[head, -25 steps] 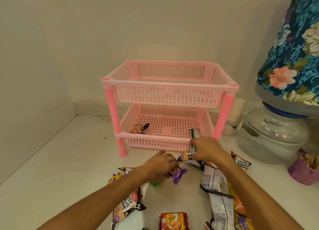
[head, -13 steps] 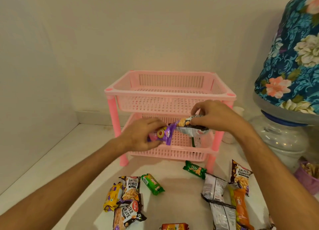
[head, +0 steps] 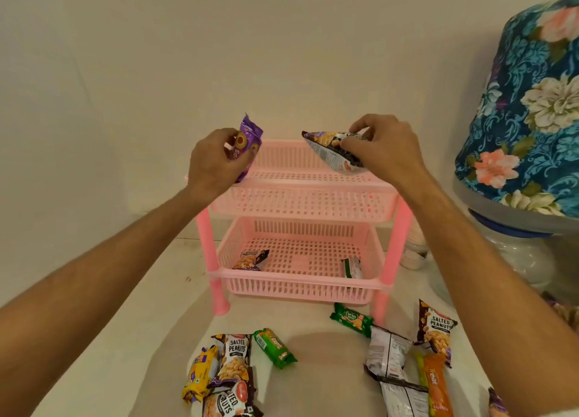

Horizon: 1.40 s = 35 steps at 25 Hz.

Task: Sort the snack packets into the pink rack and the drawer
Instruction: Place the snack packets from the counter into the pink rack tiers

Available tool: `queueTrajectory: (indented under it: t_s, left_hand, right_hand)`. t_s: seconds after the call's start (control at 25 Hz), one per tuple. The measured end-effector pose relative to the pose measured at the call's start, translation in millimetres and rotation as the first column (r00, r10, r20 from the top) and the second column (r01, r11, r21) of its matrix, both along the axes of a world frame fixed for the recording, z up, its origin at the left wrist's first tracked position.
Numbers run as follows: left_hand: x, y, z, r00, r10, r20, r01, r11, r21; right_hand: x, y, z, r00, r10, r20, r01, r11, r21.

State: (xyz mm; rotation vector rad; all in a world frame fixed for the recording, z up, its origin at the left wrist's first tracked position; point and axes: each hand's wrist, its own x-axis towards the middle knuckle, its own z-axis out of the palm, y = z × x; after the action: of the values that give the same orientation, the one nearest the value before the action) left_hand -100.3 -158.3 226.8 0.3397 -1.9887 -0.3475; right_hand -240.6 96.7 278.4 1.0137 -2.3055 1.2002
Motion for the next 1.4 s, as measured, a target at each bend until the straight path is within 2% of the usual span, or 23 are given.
queueTrajectory:
  t_s: [0.16,0.28,0.4,0.52,0.84,1.0,1.12,1.28,1.4]
  left_hand:
    - [-19,-19,3,0.962,0.214,0.17,-0.243,0.954,0.174]
    - [-26,-24,3,0.899,0.248,0.362,-0.348,0.905,0.245]
    - [-31,-29,9,0.813,0.228,0.535,-0.396,0.891,0.221]
    - [-33,-27,12,0.734,0.212,0.645,-0.424,0.885,0.192]
    - [-35,-24,13,0.634,0.191,0.749,-0.435,0.889,0.142]
    - [-34,-20,14,0.649,0.197,0.735,-0.443,0.883,0.155]
    - [-34,-18,12,0.703,0.258,0.663,-0.459,0.876,0.146]
    - [-31,-17,4,0.865,0.282,0.416,-0.381,0.908,0.176]
    - [-25,-10,-6,0.961,0.235,0.145,-0.241,0.97,0.03]
  right_hand:
    - [-20,-28,-8,0.993,-0.119,-0.022,0.12,0.99,0.07]
    - [-32,-44,-22,0.984,-0.171,-0.049,0.178,0.966,0.189]
    - [-40,-54,-33,0.98,-0.191,-0.06,0.201,0.943,0.266]
    - [-45,-61,-38,0.978,-0.199,-0.057,0.207,0.927,0.313]
    - [-50,-76,-36,0.979,-0.2,-0.04,0.199,0.892,0.407]
    - [-52,-82,-39,0.974,-0.22,-0.054,0.222,0.872,0.437]
    - [-52,-84,-39,0.967,-0.239,-0.088,0.253,0.854,0.455]
    - [-48,-83,-39,0.962,-0.246,-0.117,0.272,0.831,0.485]
    - [-46,-83,-39,0.963,-0.237,-0.125,0.268,0.826,0.497]
